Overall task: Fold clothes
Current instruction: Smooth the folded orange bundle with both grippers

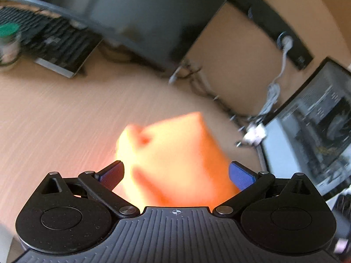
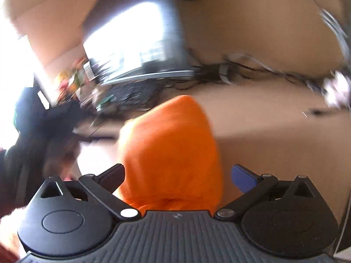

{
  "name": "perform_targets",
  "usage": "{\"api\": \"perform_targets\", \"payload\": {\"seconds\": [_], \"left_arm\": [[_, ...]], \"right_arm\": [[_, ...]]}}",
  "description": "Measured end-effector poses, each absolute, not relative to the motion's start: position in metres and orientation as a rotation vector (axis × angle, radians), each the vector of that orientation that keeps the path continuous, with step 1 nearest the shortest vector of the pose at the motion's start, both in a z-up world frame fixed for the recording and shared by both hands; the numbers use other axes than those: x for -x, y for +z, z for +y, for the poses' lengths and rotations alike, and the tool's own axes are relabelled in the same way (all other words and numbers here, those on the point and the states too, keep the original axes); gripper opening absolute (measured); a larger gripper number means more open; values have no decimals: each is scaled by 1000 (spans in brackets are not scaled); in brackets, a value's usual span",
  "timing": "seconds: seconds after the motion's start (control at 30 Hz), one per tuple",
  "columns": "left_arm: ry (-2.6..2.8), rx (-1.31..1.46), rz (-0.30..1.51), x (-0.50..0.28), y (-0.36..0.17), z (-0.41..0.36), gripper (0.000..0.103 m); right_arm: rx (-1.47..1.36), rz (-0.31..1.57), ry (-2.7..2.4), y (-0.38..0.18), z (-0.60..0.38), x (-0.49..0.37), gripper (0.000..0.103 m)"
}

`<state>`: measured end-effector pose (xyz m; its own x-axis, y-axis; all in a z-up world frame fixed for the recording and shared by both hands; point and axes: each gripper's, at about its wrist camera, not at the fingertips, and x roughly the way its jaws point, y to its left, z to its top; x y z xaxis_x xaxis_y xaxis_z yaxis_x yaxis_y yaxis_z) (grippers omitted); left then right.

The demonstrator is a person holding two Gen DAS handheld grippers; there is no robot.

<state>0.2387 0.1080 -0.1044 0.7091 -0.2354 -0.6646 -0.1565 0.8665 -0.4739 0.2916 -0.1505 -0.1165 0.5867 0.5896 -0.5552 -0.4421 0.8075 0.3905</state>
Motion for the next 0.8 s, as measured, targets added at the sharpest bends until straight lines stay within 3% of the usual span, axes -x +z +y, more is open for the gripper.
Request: {"api": "perform_targets", "payload": {"seconds": [0.2,0.6,0.8], "left_arm": [[-36,501,843,-222,-112,101,103],[-90,350,891,-222,-114,91,103],[-80,329,849,-214,-101,101,103]], "right_arm": [[-182,801,531,-135,-138,-313,103],[290,645,408,-136,-62,-335,103],[294,637,386,-141,-54,-331,103]]}}
